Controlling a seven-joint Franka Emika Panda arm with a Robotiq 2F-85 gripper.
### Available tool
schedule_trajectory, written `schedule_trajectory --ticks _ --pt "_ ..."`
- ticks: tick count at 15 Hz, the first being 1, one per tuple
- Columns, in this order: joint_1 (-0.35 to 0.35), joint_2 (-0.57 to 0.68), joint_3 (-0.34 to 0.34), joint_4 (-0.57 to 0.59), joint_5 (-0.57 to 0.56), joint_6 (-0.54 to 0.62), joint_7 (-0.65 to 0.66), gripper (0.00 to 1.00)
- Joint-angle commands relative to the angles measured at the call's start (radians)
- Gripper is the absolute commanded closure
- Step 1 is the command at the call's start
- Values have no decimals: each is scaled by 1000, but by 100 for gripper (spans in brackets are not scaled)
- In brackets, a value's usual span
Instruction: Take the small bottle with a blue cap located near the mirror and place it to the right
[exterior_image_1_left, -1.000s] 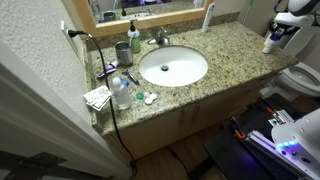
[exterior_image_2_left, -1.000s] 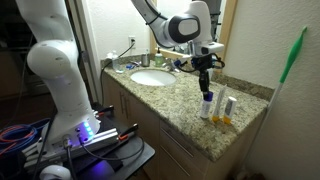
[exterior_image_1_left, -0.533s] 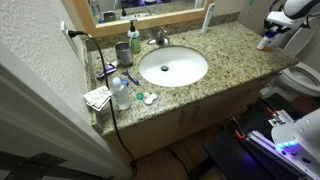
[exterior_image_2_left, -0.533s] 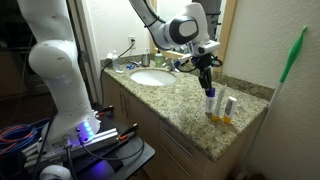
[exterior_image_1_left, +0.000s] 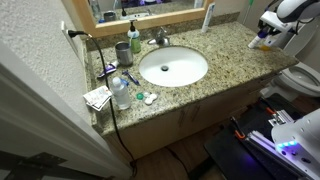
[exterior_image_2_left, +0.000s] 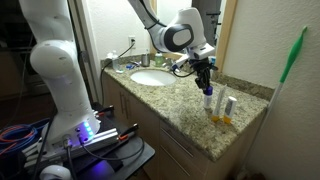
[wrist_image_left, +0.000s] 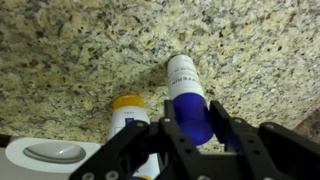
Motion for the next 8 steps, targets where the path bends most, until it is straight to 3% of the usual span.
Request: schedule_trajectory --ticks 1,4,8 --pt "8 5 18 -29 173 -11 -122 86" --pt "6 -25 7 3 247 -113 -223 86" --pt "0 -30 -20 43 155 -238 -196 86"
